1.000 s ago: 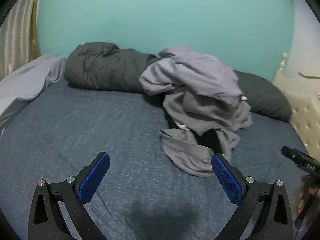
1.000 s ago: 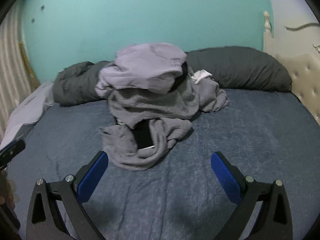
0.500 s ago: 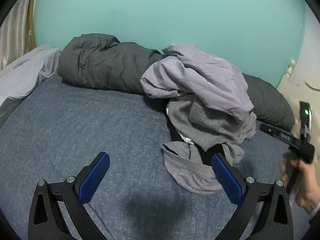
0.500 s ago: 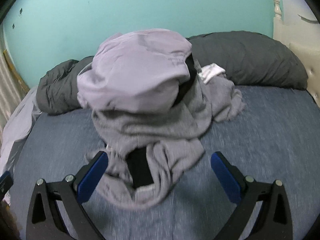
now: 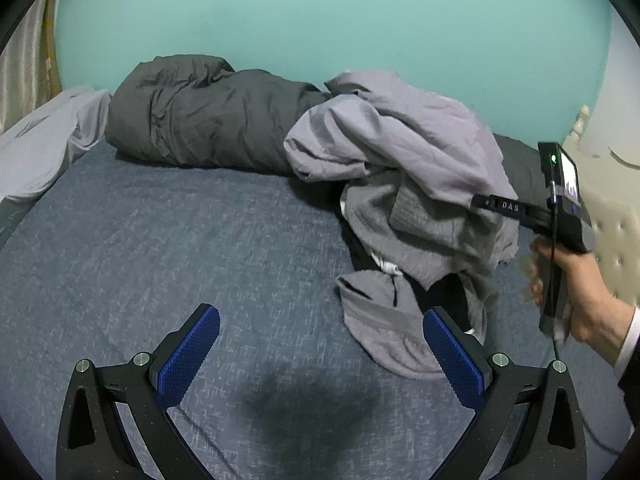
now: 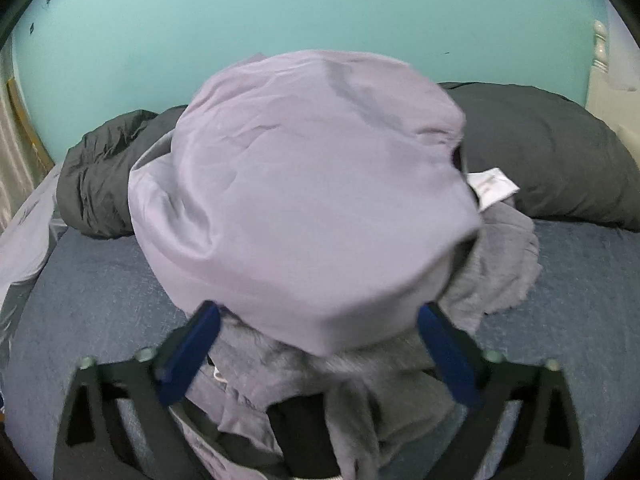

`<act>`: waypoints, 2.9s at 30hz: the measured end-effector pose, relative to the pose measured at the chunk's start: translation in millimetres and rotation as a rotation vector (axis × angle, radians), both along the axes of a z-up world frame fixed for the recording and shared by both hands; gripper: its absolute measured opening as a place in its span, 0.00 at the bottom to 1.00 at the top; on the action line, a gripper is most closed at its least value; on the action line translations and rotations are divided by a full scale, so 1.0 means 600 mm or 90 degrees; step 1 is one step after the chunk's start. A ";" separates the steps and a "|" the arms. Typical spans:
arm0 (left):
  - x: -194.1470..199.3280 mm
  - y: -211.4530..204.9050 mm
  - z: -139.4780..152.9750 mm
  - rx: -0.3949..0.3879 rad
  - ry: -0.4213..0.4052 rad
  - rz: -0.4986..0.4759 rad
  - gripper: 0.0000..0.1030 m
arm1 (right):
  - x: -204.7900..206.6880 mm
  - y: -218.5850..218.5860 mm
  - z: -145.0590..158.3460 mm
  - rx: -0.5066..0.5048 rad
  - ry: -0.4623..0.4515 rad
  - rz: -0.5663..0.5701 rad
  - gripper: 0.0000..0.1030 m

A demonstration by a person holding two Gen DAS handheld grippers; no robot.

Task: Fold clothes
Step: 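Move the right tool to the lavender garment and close on it, then lift the lavender garment with the right tool and pull it off the pile, then lay the lavender garment flat on the bed with the right tool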

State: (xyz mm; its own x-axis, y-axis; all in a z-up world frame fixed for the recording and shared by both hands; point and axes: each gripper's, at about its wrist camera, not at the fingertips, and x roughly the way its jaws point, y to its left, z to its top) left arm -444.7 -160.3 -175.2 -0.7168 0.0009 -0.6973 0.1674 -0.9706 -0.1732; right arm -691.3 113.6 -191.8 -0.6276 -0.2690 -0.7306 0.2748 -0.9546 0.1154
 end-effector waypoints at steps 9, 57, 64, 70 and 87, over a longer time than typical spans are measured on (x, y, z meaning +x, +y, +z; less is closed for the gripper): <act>0.047 -0.020 -0.004 0.000 0.012 0.022 1.00 | 0.045 0.008 0.027 0.022 0.083 0.012 0.08; 0.623 0.025 0.165 0.006 0.122 0.066 1.00 | 0.838 0.049 0.328 -0.111 0.268 0.259 0.00; 0.633 0.034 0.160 0.002 0.120 0.063 1.00 | 0.796 0.101 0.258 -0.094 0.143 0.146 0.01; 0.604 0.045 0.115 0.008 0.095 0.057 1.00 | 0.743 0.172 0.117 -0.116 0.003 0.025 0.49; 0.510 0.043 -0.060 0.017 0.028 0.060 1.00 | 0.604 0.188 -0.192 -0.146 -0.160 -0.027 0.60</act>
